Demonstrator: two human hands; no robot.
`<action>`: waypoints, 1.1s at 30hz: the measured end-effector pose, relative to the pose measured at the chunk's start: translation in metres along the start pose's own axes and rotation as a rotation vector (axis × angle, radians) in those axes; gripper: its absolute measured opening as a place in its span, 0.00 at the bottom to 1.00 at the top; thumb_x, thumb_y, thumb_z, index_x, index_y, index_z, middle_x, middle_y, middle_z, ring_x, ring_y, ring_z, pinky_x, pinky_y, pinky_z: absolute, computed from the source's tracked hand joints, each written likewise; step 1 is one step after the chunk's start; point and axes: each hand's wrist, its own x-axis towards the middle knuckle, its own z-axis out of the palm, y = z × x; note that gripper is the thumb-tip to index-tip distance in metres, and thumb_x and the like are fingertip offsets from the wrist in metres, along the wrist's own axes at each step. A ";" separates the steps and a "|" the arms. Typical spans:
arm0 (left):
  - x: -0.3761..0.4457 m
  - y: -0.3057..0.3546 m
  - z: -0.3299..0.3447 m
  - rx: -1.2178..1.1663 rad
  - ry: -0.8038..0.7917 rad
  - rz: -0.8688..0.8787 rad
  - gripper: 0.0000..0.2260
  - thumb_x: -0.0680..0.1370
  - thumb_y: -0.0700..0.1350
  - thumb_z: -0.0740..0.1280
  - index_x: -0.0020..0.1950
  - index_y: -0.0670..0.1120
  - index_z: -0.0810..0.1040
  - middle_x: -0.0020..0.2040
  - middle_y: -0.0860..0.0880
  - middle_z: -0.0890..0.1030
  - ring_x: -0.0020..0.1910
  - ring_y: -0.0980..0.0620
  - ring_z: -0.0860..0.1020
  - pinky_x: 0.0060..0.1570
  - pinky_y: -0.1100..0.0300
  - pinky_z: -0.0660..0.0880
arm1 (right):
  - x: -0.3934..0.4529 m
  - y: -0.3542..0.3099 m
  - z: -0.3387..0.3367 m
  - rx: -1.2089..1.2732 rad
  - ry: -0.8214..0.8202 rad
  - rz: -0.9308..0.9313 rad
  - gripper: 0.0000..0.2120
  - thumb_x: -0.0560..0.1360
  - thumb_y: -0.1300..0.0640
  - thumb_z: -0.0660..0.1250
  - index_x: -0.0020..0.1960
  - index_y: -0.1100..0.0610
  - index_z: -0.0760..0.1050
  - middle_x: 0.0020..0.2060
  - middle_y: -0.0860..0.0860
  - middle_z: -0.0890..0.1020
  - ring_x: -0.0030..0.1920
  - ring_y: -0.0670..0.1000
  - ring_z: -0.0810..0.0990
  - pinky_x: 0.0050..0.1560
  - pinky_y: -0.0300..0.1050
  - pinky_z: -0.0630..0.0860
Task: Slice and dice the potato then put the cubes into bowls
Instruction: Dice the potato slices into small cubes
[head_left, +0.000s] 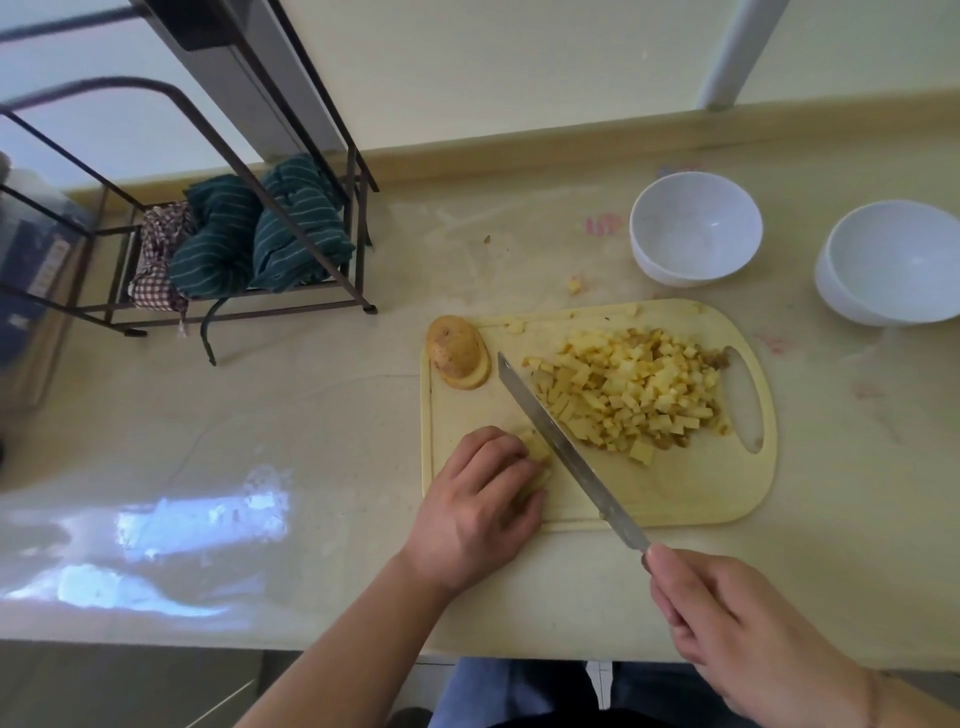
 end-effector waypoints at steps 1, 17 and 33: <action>0.001 0.000 0.001 -0.001 0.000 0.005 0.07 0.76 0.40 0.75 0.50 0.36 0.84 0.50 0.40 0.81 0.54 0.40 0.79 0.60 0.54 0.76 | -0.001 0.001 0.001 -0.023 0.005 -0.013 0.32 0.72 0.29 0.51 0.34 0.60 0.63 0.22 0.47 0.64 0.23 0.43 0.62 0.24 0.32 0.60; 0.002 -0.002 0.005 -0.018 0.001 0.000 0.05 0.76 0.38 0.75 0.49 0.36 0.85 0.51 0.42 0.83 0.54 0.40 0.80 0.58 0.52 0.77 | -0.018 0.007 0.000 -0.223 0.011 -0.006 0.41 0.59 0.16 0.43 0.36 0.54 0.66 0.23 0.49 0.70 0.27 0.46 0.70 0.31 0.35 0.64; 0.003 -0.002 0.004 -0.027 0.001 -0.010 0.05 0.76 0.38 0.75 0.49 0.37 0.84 0.49 0.42 0.82 0.52 0.41 0.79 0.57 0.52 0.77 | 0.004 0.010 -0.001 -0.072 0.101 -0.004 0.33 0.71 0.26 0.50 0.32 0.57 0.62 0.22 0.48 0.62 0.24 0.45 0.59 0.25 0.35 0.60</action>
